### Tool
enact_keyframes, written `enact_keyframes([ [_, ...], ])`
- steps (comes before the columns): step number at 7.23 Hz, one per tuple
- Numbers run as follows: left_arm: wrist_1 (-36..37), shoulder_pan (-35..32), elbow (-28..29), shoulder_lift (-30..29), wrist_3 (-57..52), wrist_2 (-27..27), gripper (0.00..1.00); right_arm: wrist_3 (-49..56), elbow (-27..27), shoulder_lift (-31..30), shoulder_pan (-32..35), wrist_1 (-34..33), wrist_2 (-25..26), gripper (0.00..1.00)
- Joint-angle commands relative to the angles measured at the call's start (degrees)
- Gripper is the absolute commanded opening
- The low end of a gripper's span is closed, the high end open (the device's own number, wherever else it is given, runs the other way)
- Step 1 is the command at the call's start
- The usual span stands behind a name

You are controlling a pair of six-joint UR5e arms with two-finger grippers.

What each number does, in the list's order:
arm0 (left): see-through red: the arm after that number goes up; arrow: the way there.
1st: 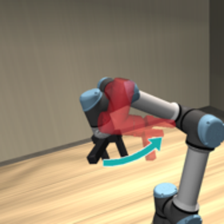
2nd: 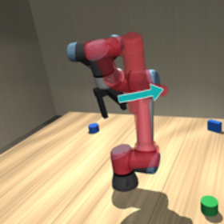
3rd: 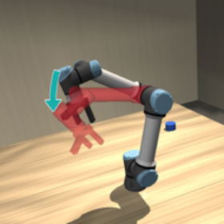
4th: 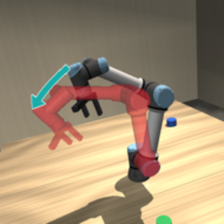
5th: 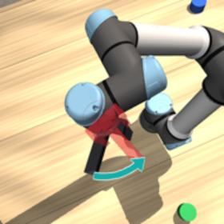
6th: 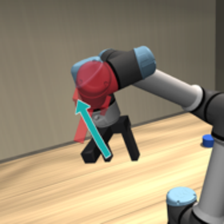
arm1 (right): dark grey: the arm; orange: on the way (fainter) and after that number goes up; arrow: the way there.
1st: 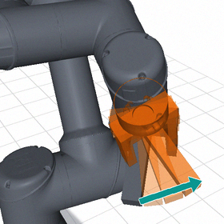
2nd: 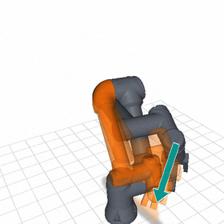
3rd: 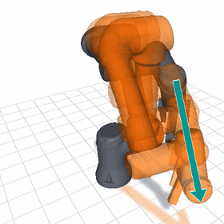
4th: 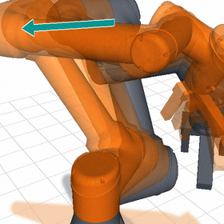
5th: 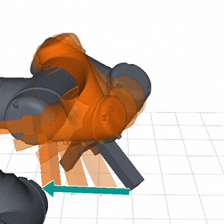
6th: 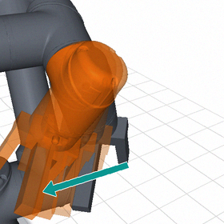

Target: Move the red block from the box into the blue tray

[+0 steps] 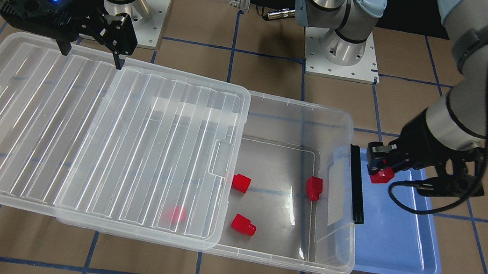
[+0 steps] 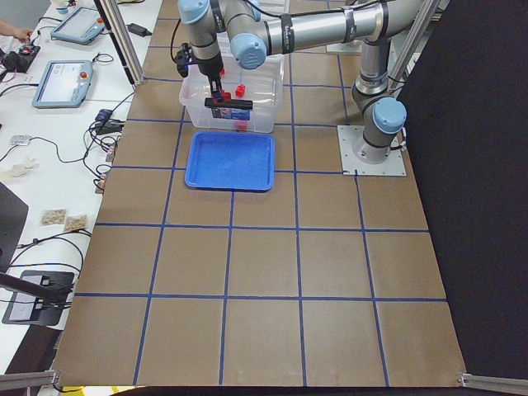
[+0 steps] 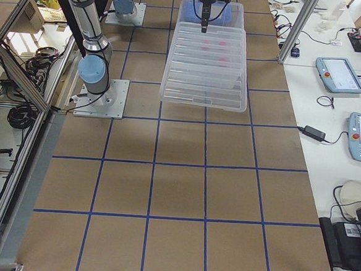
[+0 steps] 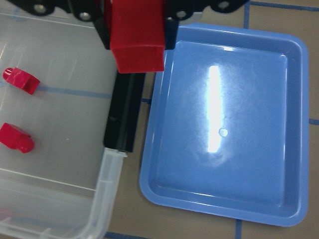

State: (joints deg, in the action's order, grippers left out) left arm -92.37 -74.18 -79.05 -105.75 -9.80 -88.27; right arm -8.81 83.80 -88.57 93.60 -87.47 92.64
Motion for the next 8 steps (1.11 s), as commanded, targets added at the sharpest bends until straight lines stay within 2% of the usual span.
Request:
enact_keyframes([
  [1,2.87,4.38,-4.86,-1.29,-7.06,-0.06,0.0,0.29,0.04,-0.03,0.0,-0.42,0.0,1.0],
  [4,17.19,5.27,-14.09,-4.1,-14.7,-1.54,0.0,0.46,-0.04,0.06,0.0,-0.42,0.09,1.0],
  [5,19.22,5.62,-15.33,-5.5,-16.63,-3.64,0.0,0.55,-0.04,0.06,0.0,-0.42,0.09,1.0],
  [8,23.54,5.71,-16.05,-10.33,-18.85,-4.02,0.0,0.55,0.04,0.15,0.0,-0.77,0.09,1.0],
])
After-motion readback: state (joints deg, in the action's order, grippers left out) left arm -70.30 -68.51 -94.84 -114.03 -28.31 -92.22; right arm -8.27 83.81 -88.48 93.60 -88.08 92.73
